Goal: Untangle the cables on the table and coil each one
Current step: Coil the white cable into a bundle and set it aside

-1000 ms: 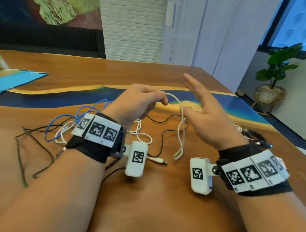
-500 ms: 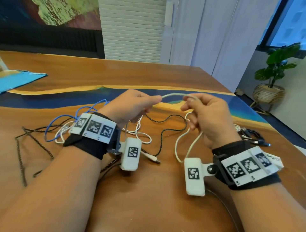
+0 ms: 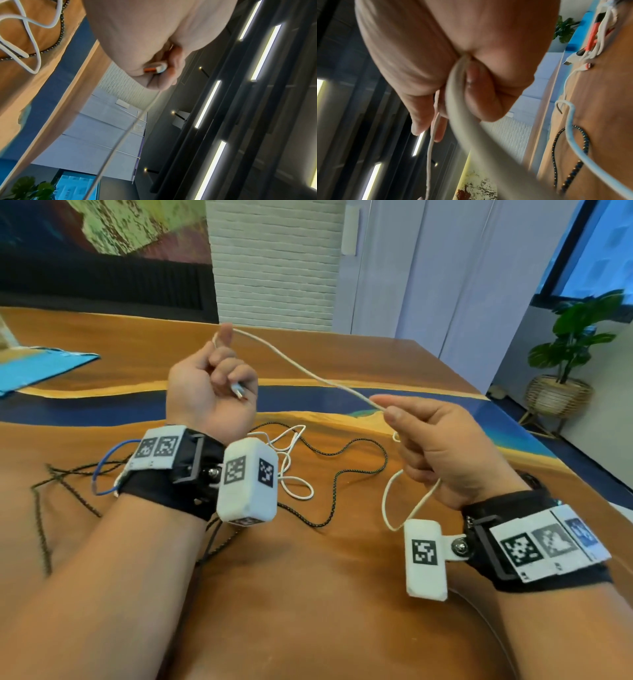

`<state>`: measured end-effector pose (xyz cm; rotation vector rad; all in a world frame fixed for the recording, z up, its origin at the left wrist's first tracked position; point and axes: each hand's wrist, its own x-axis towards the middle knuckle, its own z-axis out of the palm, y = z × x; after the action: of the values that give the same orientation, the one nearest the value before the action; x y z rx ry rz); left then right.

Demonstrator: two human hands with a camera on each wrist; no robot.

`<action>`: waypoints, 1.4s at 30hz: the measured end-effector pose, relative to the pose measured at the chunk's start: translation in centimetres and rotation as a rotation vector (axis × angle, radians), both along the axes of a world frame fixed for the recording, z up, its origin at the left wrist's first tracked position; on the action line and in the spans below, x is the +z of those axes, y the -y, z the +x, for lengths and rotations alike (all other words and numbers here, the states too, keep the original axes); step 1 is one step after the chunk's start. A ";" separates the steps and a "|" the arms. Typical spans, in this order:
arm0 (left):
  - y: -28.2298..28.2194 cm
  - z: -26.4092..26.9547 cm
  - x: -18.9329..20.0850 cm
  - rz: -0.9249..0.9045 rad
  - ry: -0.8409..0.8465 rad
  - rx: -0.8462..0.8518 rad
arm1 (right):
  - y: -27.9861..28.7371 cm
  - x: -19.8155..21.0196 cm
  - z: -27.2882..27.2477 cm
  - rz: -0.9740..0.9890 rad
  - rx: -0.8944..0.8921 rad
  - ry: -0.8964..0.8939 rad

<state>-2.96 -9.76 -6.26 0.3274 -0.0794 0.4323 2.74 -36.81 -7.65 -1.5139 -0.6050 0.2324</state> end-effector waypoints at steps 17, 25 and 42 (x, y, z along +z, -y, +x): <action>5.8 -0.2 -1.3 1.469 -0.342 -0.122 | -1.7 -0.3 -0.6 0.044 -0.063 0.049; 6.3 -0.8 -0.9 1.237 -0.165 -0.377 | -1.8 -0.6 -0.4 0.103 -0.160 -0.018; 8.0 0.8 -1.9 1.004 -0.186 0.008 | -2.6 -0.9 -2.4 -0.390 0.254 0.171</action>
<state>-2.21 -17.78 -8.13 1.3533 -0.1095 0.3408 0.35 -34.19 -8.53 -1.8431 -0.9305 0.4388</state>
